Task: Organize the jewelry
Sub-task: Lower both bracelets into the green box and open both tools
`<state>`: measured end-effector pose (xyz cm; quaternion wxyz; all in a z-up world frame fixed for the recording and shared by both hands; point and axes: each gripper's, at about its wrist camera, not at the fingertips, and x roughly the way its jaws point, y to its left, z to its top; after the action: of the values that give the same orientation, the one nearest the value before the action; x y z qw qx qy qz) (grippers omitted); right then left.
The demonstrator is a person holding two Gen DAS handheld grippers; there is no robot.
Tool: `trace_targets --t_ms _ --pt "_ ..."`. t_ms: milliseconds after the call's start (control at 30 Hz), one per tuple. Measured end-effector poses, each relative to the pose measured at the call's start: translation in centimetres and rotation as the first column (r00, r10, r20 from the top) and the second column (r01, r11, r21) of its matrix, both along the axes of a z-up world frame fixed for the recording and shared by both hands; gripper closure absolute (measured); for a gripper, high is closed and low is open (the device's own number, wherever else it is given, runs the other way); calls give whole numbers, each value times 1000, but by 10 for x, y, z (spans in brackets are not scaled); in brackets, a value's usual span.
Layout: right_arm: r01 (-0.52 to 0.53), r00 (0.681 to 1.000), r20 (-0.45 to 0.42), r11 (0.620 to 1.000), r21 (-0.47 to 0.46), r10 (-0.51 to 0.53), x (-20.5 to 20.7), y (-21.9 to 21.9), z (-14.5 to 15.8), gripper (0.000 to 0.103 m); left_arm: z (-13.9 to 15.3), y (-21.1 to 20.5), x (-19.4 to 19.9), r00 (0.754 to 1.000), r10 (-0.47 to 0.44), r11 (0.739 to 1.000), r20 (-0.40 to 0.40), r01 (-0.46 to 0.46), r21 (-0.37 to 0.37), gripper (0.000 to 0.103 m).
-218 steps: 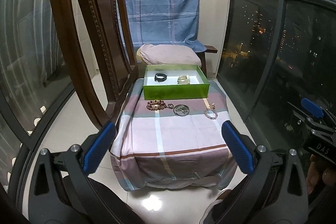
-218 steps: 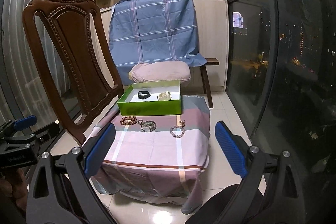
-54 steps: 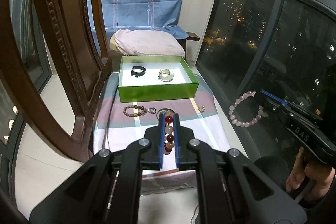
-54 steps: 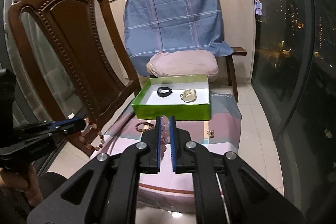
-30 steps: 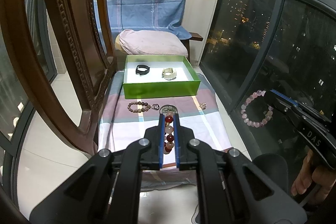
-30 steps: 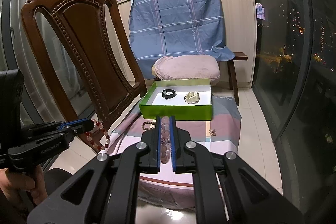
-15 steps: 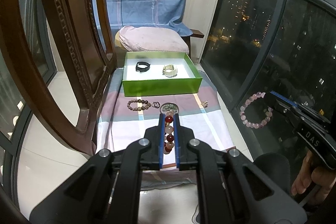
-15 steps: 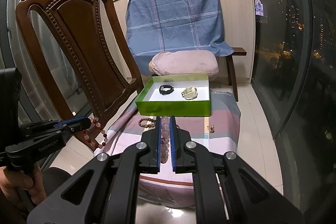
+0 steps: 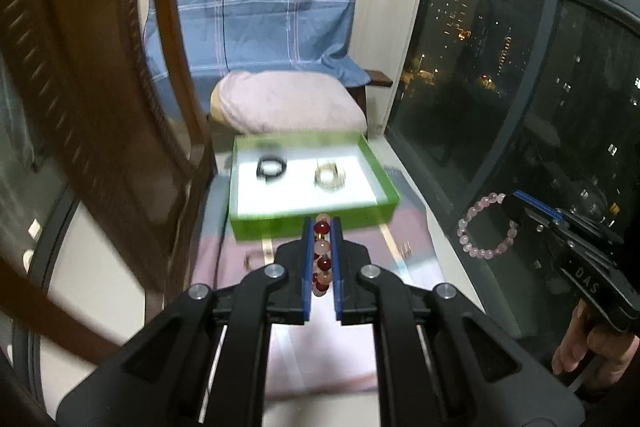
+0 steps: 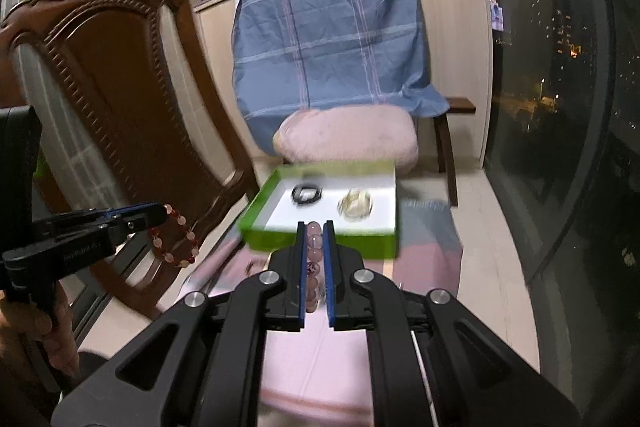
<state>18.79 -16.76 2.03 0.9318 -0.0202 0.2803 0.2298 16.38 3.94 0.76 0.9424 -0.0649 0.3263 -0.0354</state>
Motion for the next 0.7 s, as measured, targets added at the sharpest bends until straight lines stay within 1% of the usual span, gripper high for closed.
trace_targets --t_ms 33,67,133,233,267,367,433,467,567,600,633,667,700 --pt "1 1000 7 1000 -4 -1 13 3 3 95 2 4 18 1000 -2 1000 2 2 -8 95" --pt "-1 1000 10 1000 1 1 29 6 6 95 3 6 27 1000 -1 1000 4 1 -11 95" --pt "-3 1000 11 1000 5 3 57 11 6 95 2 13 64 1000 11 1000 -9 -11 -2 95" --pt "2 1000 -10 1000 -1 -2 104 20 -3 95 -9 25 111 999 20 999 -49 -22 -26 95" --pt "10 1000 -24 1000 -8 -10 121 22 -11 95 -17 29 131 997 28 999 -68 -30 -29 95" --pt "18 997 -79 1000 -18 -19 164 29 -39 95 -38 34 167 994 41 999 -105 -43 -15 95" --pt "25 992 -124 999 -37 -29 189 35 -62 95 -61 39 195 987 50 999 -155 -52 -11 95" --pt "28 988 -149 998 -49 -35 203 37 -76 95 -78 43 211 980 60 998 -190 -63 -12 95" --pt "47 977 -204 995 -91 -65 228 42 -114 95 -111 50 238 964 75 997 -257 -79 -6 95" --pt "57 974 -213 993 -107 -78 233 43 -122 95 -125 52 247 955 85 996 -284 -87 4 95" --pt "68 970 -225 990 -122 -94 238 43 -131 95 -135 54 253 946 92 995 -310 -95 8 93" --pt "72 966 -237 989 -130 -102 242 43 -139 93 -144 56 257 937 101 995 -333 -103 13 86" --pt "78 962 -250 986 -146 -113 245 42 -146 79 -149 57 258 930 115 993 -348 -112 27 58"
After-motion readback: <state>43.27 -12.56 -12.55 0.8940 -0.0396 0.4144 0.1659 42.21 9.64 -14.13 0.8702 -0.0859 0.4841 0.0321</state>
